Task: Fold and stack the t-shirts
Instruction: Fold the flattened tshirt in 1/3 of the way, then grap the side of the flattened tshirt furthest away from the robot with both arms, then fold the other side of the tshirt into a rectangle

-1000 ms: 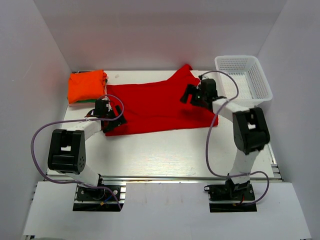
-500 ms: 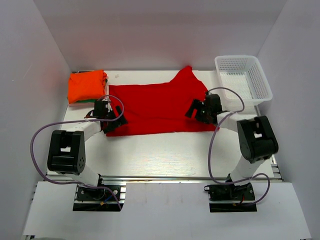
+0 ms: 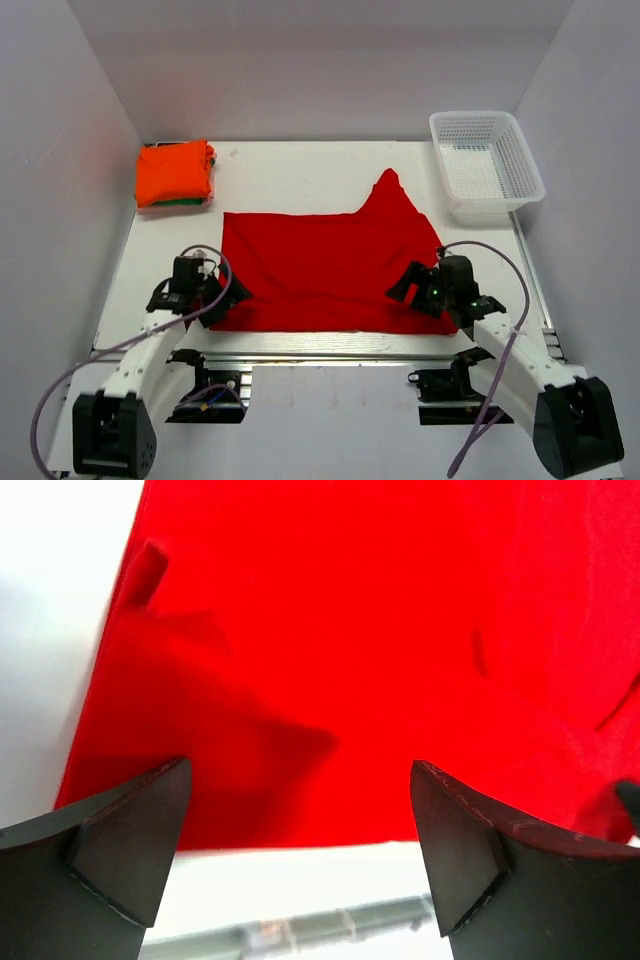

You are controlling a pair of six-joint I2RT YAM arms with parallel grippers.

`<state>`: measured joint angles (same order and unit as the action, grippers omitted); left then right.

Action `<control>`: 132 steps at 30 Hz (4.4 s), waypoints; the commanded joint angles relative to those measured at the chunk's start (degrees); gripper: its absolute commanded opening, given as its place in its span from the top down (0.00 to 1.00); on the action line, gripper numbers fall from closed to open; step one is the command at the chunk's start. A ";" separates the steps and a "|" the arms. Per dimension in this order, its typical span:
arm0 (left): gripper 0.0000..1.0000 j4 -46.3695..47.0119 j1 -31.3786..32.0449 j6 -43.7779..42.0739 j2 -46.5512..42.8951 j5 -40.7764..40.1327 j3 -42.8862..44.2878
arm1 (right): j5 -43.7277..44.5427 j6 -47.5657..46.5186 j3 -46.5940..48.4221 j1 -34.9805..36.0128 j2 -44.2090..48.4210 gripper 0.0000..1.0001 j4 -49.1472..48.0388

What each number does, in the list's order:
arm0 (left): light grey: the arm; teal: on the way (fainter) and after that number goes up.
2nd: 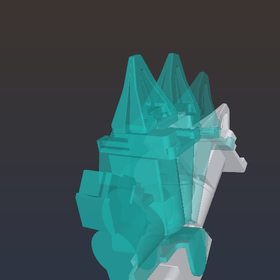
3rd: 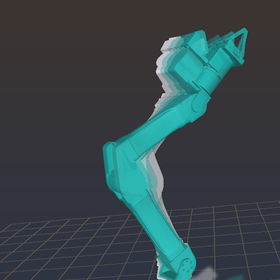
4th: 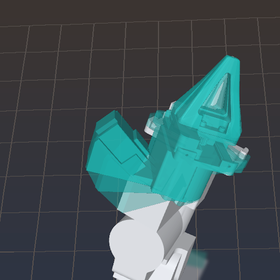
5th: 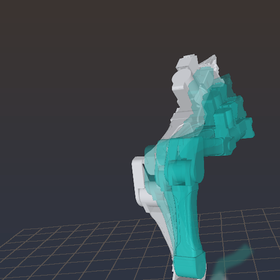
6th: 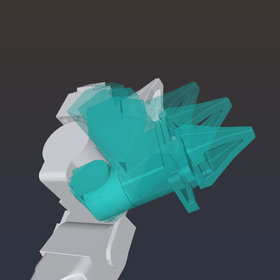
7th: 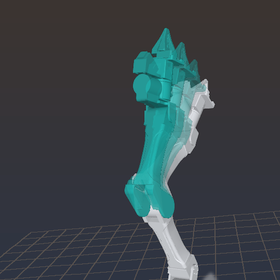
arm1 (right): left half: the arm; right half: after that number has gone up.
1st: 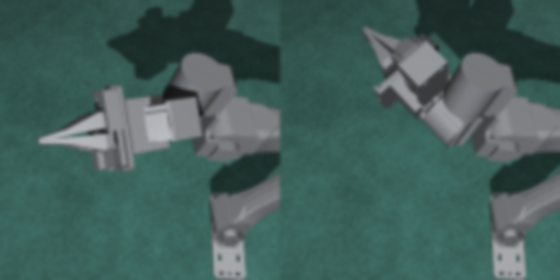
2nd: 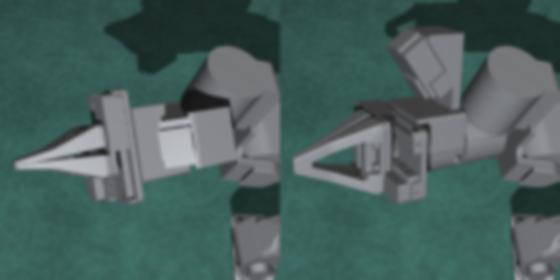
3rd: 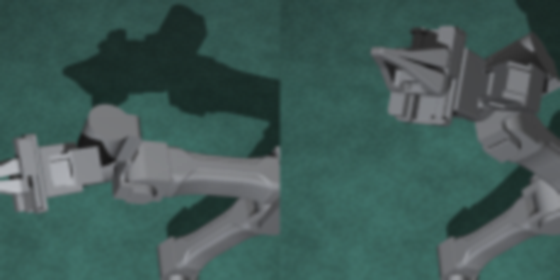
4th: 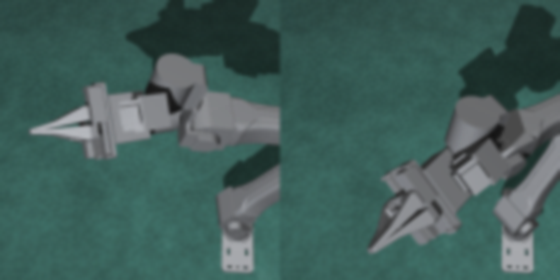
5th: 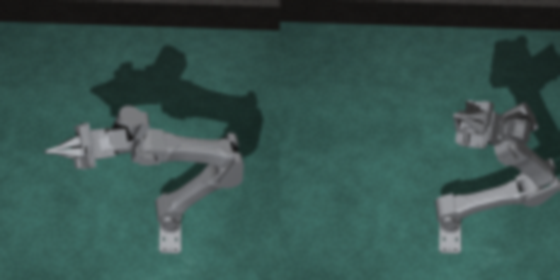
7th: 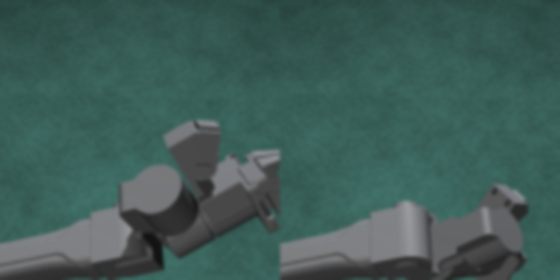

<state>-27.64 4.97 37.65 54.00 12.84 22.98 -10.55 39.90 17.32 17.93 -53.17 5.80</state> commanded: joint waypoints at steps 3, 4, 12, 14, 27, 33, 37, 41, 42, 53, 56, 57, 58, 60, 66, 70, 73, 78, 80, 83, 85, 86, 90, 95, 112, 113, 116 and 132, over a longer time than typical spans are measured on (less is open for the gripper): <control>0.00 -16.57 0.30 5.33 -13.99 -4.48 5.55 | -2.91 -7.79 4.11 0.96 7.72 0.10 16.24; 0.00 -16.57 0.30 4.63 -14.96 -7.62 6.89 | -1.68 -9.12 7.17 0.96 7.73 0.10 15.82; 0.00 -0.51 0.30 -4.15 2.72 -4.94 20.49 | -2.73 -16.52 22.21 1.14 -3.60 0.10 7.30; 0.00 0.22 0.30 -5.83 8.73 -6.07 24.89 | -0.37 -18.00 24.42 1.23 -7.90 0.10 2.91; 0.32 4.60 -1.02 -8.82 43.20 -22.69 43.63 | 8.60 -24.34 64.49 -0.44 -52.11 0.10 9.48; 0.52 9.18 -1.54 -10.58 50.23 -23.91 45.56 | 10.11 -25.75 73.29 -1.93 -59.59 0.10 9.93; 0.52 9.18 -1.54 -11.11 54.10 -25.23 47.24 | 10.28 -26.62 75.40 -2.82 -61.00 0.10 9.76; 0.48 13.48 -1.54 -12.24 54.90 -22.07 46.54 | 9.49 -27.33 76.81 -3.78 -62.84 0.10 10.02; 0.48 15.23 -1.54 -12.25 54.90 -21.46 45.93 | 9.32 -27.16 76.98 -4.22 -63.20 0.10 10.28; 0.47 17.79 -0.41 -15.41 59.03 -23.65 47.15 | 5.71 -29.18 82.60 -6.33 -68.82 0.10 11.16; 0.66 18.32 -0.40 -16.46 60.35 -22.17 47.15 | 6.59 -29.27 85.33 -6.33 -72.15 0.10 11.60; 0.72 19.10 -0.40 -16.47 60.87 -21.37 46.63 | 7.03 -29.09 87.16 -6.42 -72.60 0.10 11.86; 0.87 19.11 -0.40 -16.47 60.88 -20.67 46.63 | 7.73 -29.26 87.70 -6.42 -73.30 0.10 11.86; 1.00 19.11 -0.40 -16.47 61.40 -20.05 46.63 | 9.65 -29.79 90.84 -6.25 -76.37 0.10 11.60; 1.00 21.22 -0.40 -17.61 58.51 -21.98 42.77 | 14.76 -29.97 102.55 -6.33 -86.47 0.10 13.27; 1.00 22.45 -0.40 -17.61 53.51 -25.31 39.08 | 14.51 -28.92 103.62 -6.16 -89.56 0.10 11.52; 1.00 21.84 -0.40 -17.61 52.97 -26.02 39.68 | 13.10 -27.69 103.18 -6.24 -90.36 0.12 11.42; 1.00 19.11 -0.40 -17.61 53.49 -27.26 42.23 | 12.39 -26.89 99.66 -6.16 -89.74 0.52 9.67; 1.00 19.11 -0.40 -18.13 53.49 -25.78 42.76 | 12.65 -26.98 99.84 -6.24 -89.48 0.77 9.23; 1.00 19.73 -0.40 -18.14 53.49 -25.23 42.76 | 12.92 -28.55 99.93 -6.16 -87.82 1.00 8.70; 1.00 19.20 -0.40 -18.14 52.18 -25.23 42.76 | 12.83 -29.61 97.48 -6.07 -85.28 1.00 7.48; 1.00 19.20 -0.40 -18.14 50.78 -26.02 42.76 | 12.57 -30.66 96.25 -5.89 -83.00 1.00 5.64; 1.00 17.53 0.13 -17.61 47.70 -27.52 42.14 | 11.16 -32.43 84.14 -5.80 -72.30 1.00 -2.69; 1.00 18.15 0.13 -17.61 41.21 -26.90 36.79 | 6.86 -34.63 70.06 -5.45 -59.63 1.00 -8.09; 1.00 17.09 0.13 -12.87 25.90 -27.52 23.96 | 10.37 -29.97 34.45 -5.72 -18.75 1.00 -7.04; 1.00 17.09 0.13 -12.17 24.85 -26.91 22.04 | 10.37 -29.62 31.49 -5.72 -15.68 1.00 -6.42; 1.00 18.67 0.13 -9.79 20.28 -24.81 17.11 | 12.91 -28.56 27.00 -5.72 -9.25 1.00 -5.89; 1.00 16.39 0.13 -2.76 7.18 -22.68 5.24 | 21.79 -20.40 14.58 -5.89 12.99 1.00 12.29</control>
<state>-10.17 5.04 32.53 63.92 -10.31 30.00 6.79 16.47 32.16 12.34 -42.83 14.61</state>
